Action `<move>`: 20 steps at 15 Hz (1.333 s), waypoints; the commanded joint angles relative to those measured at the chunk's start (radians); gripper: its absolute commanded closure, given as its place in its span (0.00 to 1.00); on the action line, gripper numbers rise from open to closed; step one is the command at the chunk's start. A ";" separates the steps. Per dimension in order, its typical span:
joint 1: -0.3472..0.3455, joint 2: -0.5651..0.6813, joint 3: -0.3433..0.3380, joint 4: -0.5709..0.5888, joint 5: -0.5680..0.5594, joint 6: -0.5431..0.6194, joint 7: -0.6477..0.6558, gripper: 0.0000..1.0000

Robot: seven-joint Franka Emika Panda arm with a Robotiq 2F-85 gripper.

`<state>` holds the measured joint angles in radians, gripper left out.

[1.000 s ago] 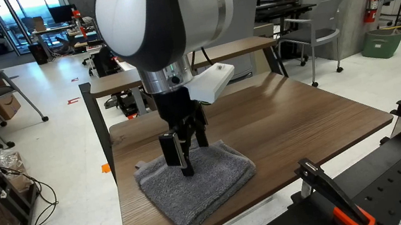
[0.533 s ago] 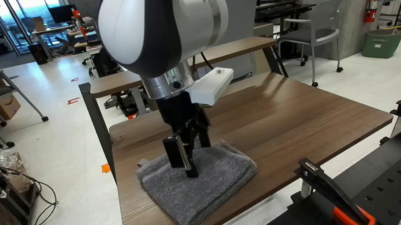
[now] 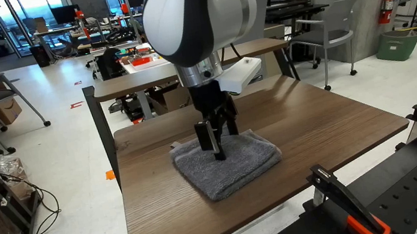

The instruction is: Slide the grey towel to the right

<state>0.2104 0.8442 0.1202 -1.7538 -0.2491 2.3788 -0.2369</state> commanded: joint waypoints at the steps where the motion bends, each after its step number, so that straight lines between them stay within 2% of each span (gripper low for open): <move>1: -0.035 0.025 -0.029 0.037 0.012 -0.023 0.015 0.00; 13: -0.267 -0.002 -0.081 0.020 0.159 0.010 0.029 0.00; 17: -0.321 0.001 -0.083 0.033 0.190 -0.006 0.018 0.00; 20: -0.332 -0.033 -0.078 0.009 0.190 -0.014 0.002 0.00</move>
<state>-0.1114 0.8436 0.0307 -1.7308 -0.0827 2.3807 -0.2116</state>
